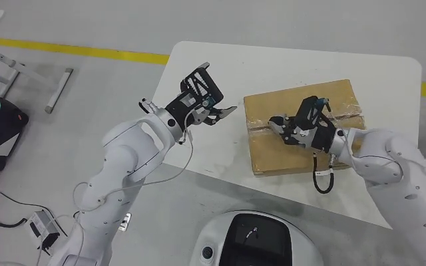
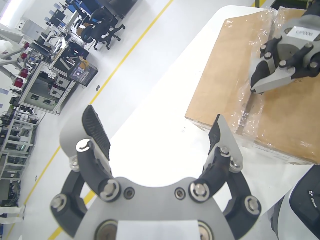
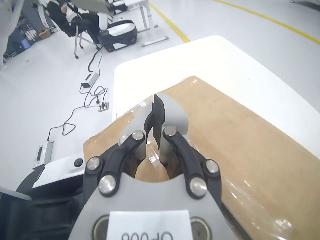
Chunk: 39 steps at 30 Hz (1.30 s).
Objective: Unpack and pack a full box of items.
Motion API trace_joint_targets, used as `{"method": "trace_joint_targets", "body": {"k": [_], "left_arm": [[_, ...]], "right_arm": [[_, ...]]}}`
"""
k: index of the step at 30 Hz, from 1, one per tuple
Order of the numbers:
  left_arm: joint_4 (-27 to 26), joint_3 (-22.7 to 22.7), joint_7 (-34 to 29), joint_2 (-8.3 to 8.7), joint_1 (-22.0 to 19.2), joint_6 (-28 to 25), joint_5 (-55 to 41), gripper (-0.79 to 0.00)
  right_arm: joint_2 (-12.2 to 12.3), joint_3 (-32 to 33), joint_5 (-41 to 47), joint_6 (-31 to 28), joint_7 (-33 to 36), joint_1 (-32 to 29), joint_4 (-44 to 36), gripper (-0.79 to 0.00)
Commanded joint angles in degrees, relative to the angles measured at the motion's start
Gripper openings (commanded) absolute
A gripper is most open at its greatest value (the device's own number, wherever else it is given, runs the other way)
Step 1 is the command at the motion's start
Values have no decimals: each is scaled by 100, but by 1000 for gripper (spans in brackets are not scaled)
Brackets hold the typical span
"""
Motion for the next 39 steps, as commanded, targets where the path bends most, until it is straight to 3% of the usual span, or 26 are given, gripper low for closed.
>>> {"method": "trace_joint_targets", "body": {"k": [1,7,17,26,32,39], "left_arm": [[-3,-34,1,4,32,-3,-14,0],[-2,-55,16,10,60,-5,-39,0],[20,-56,16,13,-35,58,-41,0],[-49,-267,-51,32,30,123,-49,0],[-107,-404,-63,46,141,125,-60,0],[-185,-438,-43,55,220,121,-81,0]], "right_arm": [[-48,-125,-82,14,22,50,192,-785],[-144,-234,-94,-61,-27,179,550,-785],[-133,140,30,-261,-249,322,251,-785],[-338,-375,69,-580,-267,378,427,-785],[-510,-738,53,-316,95,520,864,-785],[-576,-628,140,-298,-45,634,930,-785]]}}
